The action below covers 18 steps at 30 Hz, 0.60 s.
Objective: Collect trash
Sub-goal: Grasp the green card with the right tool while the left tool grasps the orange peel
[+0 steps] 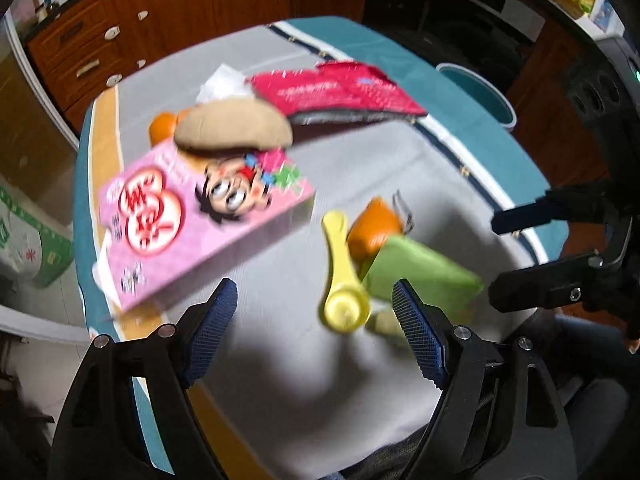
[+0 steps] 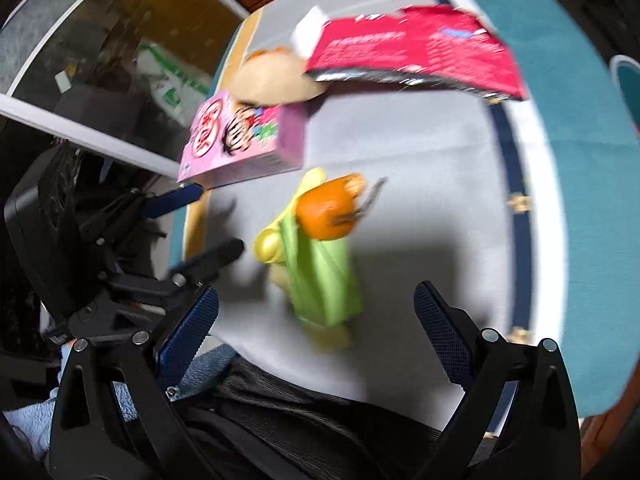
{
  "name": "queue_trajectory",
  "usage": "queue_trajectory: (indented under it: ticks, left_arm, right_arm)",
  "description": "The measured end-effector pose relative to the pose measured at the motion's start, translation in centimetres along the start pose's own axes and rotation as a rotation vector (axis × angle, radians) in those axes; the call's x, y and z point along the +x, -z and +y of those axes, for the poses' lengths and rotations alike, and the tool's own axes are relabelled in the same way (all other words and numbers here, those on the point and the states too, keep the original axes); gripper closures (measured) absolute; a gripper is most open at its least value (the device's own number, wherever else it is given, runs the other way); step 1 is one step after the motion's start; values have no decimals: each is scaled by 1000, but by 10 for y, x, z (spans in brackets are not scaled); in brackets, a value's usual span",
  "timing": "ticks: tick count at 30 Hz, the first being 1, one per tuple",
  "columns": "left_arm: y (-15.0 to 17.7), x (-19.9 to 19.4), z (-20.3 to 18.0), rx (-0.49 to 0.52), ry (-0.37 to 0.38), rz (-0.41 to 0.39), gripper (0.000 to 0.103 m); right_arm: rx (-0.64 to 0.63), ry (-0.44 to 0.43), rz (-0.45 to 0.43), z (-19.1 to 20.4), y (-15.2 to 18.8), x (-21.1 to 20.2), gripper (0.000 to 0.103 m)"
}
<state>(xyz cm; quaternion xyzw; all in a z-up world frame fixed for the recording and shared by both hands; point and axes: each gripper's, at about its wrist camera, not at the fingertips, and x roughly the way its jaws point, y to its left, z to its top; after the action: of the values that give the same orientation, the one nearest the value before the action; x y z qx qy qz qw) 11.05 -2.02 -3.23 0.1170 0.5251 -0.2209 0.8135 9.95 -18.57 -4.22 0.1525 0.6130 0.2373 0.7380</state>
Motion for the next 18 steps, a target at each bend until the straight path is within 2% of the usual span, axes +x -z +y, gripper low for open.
queue_trajectory:
  ticks: [2, 3, 4, 7, 11, 12, 18]
  left_arm:
    - [9, 5, 4, 0, 3, 17, 22]
    - [11, 6, 6, -3, 5, 21, 22]
    - [14, 8, 8, -6, 9, 24, 22]
    - [16, 13, 13, -21, 28, 34, 22]
    - [14, 20, 14, -24, 47, 48, 22]
    - [13, 22, 14, -23, 51, 51, 22]
    - [1, 30, 0, 6, 73, 60, 22]
  right_arm:
    - [-12, 9, 10, 6, -1, 10, 11]
    - [-14, 1, 22, 8, -1, 16, 19]
    - [-12, -7, 36, 8, -1, 21, 33]
    - [-3, -18, 60, 6, -2, 31, 59]
    - [-6, -7, 72, 2, -1, 37, 79]
    - [-10, -1, 67, 2, -1, 36, 97]
    - [-8, 52, 2, -14, -1, 9, 100]
